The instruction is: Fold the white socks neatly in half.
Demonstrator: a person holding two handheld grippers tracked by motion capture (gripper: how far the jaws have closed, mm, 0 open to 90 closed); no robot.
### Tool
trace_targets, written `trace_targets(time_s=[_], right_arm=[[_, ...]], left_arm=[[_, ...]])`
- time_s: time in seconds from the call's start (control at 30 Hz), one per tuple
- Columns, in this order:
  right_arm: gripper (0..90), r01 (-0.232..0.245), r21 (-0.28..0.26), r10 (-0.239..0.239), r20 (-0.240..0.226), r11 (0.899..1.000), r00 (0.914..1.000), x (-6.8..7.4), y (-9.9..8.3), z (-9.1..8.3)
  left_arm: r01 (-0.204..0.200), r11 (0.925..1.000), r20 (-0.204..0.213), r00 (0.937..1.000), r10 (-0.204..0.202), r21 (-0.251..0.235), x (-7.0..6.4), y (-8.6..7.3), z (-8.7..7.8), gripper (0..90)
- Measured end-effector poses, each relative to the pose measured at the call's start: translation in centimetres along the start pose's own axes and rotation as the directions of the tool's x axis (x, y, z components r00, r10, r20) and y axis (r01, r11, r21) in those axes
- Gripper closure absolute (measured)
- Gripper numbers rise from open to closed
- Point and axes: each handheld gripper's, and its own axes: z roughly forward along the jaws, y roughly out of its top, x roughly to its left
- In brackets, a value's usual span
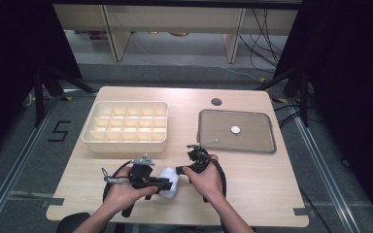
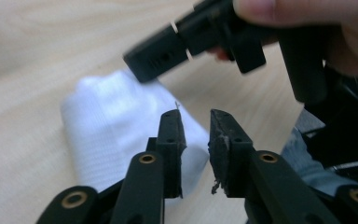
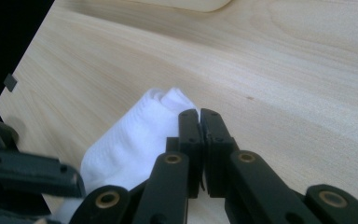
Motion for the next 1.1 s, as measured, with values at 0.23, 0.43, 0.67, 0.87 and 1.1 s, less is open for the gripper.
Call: trace_targets(time_s=[0.23,0.43,0.67,0.87,1.1], right_arm=[[88.4,-0.001,0.004,0.001,0.013,1.0,0.9999,0.1,-0.2,0.3],[88.4,0.015,0.006,-0.015,0.014,1.0,0.9998,-0.1,-0.3,0.6],[88.4,0.008,0.005,-0.008,0.019,1.0,0.9998,0.0,-0.4,0.6],[88.4,0.013,0.009,-0.013,0.029,1.0,0.9995,-0.1,-0.6,0.9],[88.3,0.012,0.007,-0.013,0.03,1.0,0.9995,-0.2,-0.8,1.1]], left_arm=[[-0.03,0.9989,-0.004,0.9995,0.03,0.037,0.1,-0.8,1.2,86.1],[-0.025,0.9978,-0.011,0.9996,0.026,0.062,0.0,-1.2,2.0,89.6],[-0.033,0.9964,-0.006,0.9994,0.034,0.079,0.1,-1.3,2.3,89.8],[-0.043,0.9956,-0.009,0.999,0.043,0.083,0.0,-1.5,2.6,89.8],[-0.045,0.9954,-0.003,0.9989,0.046,0.085,0.0,-1.5,2.8,89.8]])
